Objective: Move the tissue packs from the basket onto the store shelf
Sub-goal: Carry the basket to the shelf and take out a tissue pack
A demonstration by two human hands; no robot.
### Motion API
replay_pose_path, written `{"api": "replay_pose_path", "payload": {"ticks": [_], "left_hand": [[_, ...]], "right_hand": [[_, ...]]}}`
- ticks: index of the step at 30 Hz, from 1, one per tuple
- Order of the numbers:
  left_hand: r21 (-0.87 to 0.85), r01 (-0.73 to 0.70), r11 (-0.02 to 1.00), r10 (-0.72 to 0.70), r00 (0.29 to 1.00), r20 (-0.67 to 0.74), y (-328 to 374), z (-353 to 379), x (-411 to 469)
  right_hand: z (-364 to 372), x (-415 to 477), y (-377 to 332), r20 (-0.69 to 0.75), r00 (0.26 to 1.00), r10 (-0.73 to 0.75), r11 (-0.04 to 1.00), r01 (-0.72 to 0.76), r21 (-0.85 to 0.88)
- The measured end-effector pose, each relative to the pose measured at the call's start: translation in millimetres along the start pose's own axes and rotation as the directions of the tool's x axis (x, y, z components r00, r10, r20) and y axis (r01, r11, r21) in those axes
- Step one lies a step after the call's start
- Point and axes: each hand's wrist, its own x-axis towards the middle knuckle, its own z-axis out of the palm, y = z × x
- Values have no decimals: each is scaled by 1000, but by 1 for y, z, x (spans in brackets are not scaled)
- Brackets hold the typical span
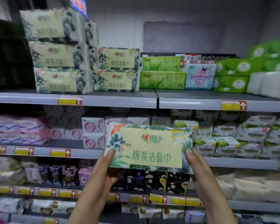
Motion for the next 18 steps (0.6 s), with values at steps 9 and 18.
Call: {"api": "replay_pose_path", "payload": {"ticks": [9,18], "left_hand": [[10,-16,1000,17,998,-53,-1,4,7],[81,-98,992,106,989,-101,5,3,21]], "right_hand": [[-4,15,2,-1,998,-69,997,69,31],[-8,41,-3,47,995,-86,996,86,20]]}}
